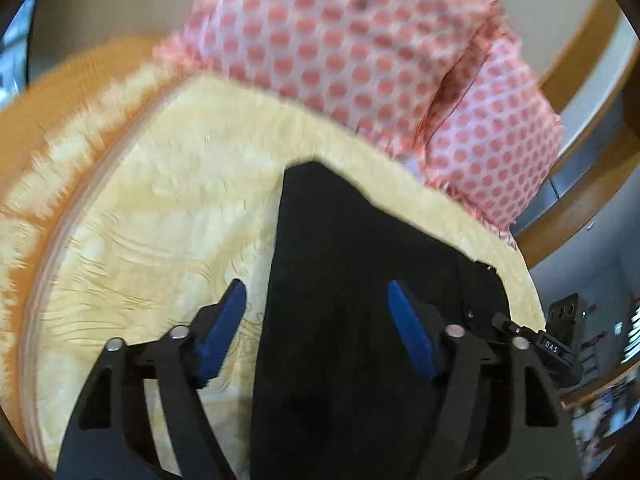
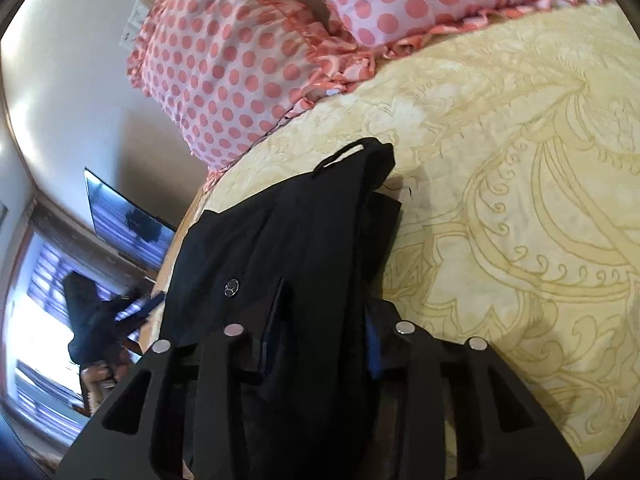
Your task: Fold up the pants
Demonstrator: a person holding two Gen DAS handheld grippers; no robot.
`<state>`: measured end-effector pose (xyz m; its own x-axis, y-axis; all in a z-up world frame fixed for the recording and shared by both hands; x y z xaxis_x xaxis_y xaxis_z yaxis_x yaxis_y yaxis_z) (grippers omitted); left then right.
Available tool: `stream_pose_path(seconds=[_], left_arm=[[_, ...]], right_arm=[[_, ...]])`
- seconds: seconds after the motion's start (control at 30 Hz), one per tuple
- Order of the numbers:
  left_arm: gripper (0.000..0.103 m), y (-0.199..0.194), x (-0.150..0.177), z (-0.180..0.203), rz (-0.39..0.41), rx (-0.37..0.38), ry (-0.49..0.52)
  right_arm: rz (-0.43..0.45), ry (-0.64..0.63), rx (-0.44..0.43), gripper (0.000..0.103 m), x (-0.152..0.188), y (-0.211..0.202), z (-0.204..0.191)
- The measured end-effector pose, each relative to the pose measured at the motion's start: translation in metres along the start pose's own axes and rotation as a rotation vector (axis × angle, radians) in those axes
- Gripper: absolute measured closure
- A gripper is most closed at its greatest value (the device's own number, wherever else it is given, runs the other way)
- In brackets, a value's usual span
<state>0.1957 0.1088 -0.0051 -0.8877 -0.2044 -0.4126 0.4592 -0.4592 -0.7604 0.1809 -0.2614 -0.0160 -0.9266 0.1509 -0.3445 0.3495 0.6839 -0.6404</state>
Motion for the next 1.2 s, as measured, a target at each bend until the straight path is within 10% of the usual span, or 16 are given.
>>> stream_pose_path(seconds=[0.13,0.3,0.6,0.73,0.83,1.0,1.2], left_arm=[[0.078,0.022,0.002,-0.007,-0.067,0.032,-0.051],[0.09,0.007,-0.002,0.011,-0.043,0.067,-0.003],[0.09,0.009,-0.084,0.081,0.133,0.007,0.162],[0.088,0.069,-0.119,0.063,0.031,-0.069,0.096],[0.077,0.114,-0.12,0.032,-0.082,-0.103,-0.009],[0.072,0.083,-0.117,0.036,0.009,-0.142,0.02],[0.043,0.028,-0.075,0.086,0.106,0.015,0.165]], right_arm=[[0.002,-0.035,-0.001,0.079,0.002,-0.001,-0.006],[0.022,-0.056,-0.061,0.085,-0.008,-0.012,-0.022],[0.181,-0.178,-0.01,0.092,-0.098,-0.045,-0.05],[0.178,-0.079,0.062,0.092,-0.131,-0.024,-0.005],[0.044,0.017,0.166,0.088,-0.128,0.018,0.035],[0.091,0.005,0.233,0.072,-0.121,-0.002,0.029],[0.094,-0.139,0.097,0.062,-0.078,-0.02,-0.026]])
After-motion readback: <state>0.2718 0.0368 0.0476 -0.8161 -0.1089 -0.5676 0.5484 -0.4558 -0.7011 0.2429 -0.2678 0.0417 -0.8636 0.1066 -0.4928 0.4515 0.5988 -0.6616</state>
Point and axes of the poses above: each gripper's, at about its wrist camera, not at the fingertips, and y roughly the way its jaws point, z to its right, x to its underside, the point moved 6 cm from there along y, roughly the way its jaws point, and after that the axes turned 9 degrees about -z, right-handed, at the moved point
